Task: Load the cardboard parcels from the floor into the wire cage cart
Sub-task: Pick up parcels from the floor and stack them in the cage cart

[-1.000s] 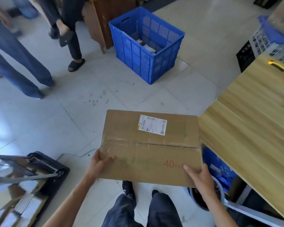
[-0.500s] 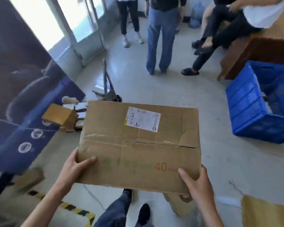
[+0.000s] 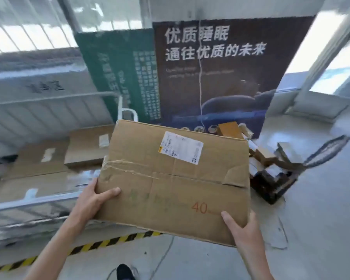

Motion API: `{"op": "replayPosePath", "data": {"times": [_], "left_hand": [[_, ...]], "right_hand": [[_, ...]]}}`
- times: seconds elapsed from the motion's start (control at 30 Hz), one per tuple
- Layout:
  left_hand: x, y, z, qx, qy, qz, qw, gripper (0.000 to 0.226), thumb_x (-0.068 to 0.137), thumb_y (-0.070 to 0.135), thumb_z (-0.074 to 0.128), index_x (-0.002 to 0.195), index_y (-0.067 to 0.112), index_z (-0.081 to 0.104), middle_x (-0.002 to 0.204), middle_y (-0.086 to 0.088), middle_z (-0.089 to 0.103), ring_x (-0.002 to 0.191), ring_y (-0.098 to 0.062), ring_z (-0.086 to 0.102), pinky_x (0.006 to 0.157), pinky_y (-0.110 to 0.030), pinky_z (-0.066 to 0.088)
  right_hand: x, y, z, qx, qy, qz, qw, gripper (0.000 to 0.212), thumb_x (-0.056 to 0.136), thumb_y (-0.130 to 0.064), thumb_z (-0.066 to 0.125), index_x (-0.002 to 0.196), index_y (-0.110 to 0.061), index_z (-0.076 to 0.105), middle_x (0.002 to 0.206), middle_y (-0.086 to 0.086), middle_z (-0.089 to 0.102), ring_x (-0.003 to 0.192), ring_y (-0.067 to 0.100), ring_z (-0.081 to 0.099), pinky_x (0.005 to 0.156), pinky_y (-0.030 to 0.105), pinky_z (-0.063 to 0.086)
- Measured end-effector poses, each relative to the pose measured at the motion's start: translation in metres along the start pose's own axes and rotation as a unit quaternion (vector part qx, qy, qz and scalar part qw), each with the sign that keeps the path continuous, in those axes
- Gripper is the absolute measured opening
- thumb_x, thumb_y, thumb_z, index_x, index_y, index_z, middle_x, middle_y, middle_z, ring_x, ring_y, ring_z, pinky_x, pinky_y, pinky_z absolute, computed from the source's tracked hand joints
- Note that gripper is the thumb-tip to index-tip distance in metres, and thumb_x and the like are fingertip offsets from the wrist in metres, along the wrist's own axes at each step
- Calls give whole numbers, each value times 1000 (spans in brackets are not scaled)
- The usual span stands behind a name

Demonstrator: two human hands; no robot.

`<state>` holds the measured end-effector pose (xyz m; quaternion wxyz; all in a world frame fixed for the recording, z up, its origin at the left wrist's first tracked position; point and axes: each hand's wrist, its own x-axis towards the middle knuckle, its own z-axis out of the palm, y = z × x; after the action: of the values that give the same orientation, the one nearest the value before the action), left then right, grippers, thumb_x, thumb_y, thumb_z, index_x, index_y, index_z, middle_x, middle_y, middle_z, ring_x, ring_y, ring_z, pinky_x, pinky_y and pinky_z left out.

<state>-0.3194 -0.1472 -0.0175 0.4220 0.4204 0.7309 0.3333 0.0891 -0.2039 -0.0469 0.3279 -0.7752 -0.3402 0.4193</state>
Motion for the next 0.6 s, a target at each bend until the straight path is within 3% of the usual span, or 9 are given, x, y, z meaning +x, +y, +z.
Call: {"op": "replayPosePath", "data": {"times": [0.13,0.23,0.37,0.47,0.6], "left_hand": [[-6,-60,-116,-85,63,-49,993,75,51,55,88,118,32,63,107,6,73,98,-15,69,83,-37,56],[-8,-100,-194,-123,109,-74,984,75,47,53,89,115,35,65,105,9,76,93,-13,73,73,-31,56],[7,-144,-273,-136,156,-111,972,87,38,51,87,116,18,65,103,0,76,94,-19,72,70,-29,54],[22,-160,-317,-138,176,-125,967,83,37,51,87,112,20,67,96,5,77,91,-17,72,70,-30,53],[49,-177,-360,-153,196,-131,960,62,59,24,90,115,17,67,104,-2,75,97,-25,70,80,-41,54]], "right_hand": [[-14,-56,115,-55,-89,-28,994,55,72,-52,83,107,-26,50,100,-6,63,95,24,61,87,44,50],[-36,-86,199,-84,-131,-48,987,49,71,-50,85,97,-22,54,96,-8,65,85,16,62,82,42,51],[-60,-112,290,-111,-168,-59,978,48,71,-50,85,96,-24,53,98,-7,67,91,20,64,88,44,52],[-76,-130,337,-130,-180,-57,973,61,70,-55,83,112,-22,54,107,-2,67,99,24,65,90,43,52],[-85,-152,387,-132,-195,-67,970,50,72,-53,82,102,-24,53,103,-2,69,95,21,66,86,45,54]]}}
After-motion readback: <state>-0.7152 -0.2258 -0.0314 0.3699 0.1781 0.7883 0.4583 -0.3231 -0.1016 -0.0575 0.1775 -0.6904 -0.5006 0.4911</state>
